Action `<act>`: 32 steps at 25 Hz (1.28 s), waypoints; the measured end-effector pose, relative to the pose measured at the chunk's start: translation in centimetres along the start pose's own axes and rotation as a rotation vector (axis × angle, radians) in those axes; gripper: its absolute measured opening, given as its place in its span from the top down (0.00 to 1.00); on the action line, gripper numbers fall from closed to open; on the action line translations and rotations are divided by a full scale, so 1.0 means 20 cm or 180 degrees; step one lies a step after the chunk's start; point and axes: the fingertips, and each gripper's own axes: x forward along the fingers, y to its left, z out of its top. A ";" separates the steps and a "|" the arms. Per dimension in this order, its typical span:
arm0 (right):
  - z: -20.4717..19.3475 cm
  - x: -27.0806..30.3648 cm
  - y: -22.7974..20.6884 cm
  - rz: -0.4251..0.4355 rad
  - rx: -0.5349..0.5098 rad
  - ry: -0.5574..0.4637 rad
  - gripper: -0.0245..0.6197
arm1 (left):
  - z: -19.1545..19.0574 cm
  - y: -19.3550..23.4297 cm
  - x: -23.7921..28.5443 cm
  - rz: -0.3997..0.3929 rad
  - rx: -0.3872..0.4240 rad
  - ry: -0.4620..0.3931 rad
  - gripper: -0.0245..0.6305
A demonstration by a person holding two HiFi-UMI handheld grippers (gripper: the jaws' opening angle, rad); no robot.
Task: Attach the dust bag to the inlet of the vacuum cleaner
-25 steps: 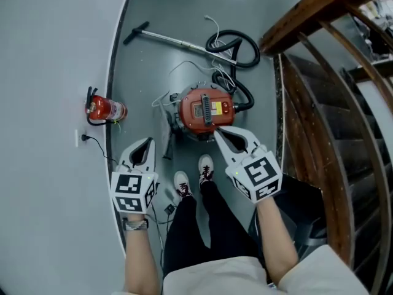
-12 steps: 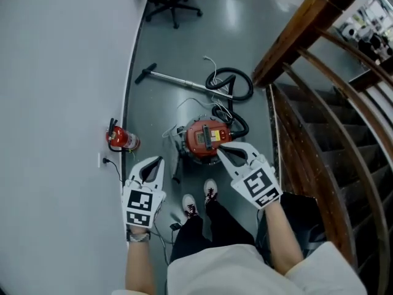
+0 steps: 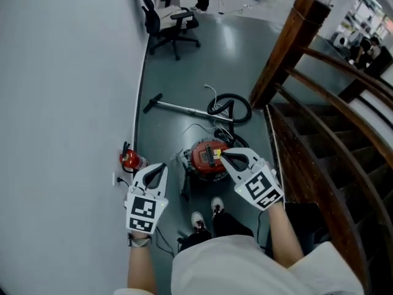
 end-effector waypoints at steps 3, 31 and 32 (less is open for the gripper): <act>0.09 -0.06 0.01 -0.0062 -0.0116 -0.0075 0.92 | 0.08 0.01 -0.08 0.0056 0.0129 -0.0085 0.96; 0.61 -0.53 -0.08 -0.0594 -0.0582 -0.0625 0.92 | 0.72 -0.05 -0.51 0.0386 0.0891 -0.0796 0.96; 0.61 -0.54 -0.08 -0.0602 -0.0577 -0.0630 0.92 | 0.72 -0.05 -0.50 0.0382 0.0897 -0.0793 0.96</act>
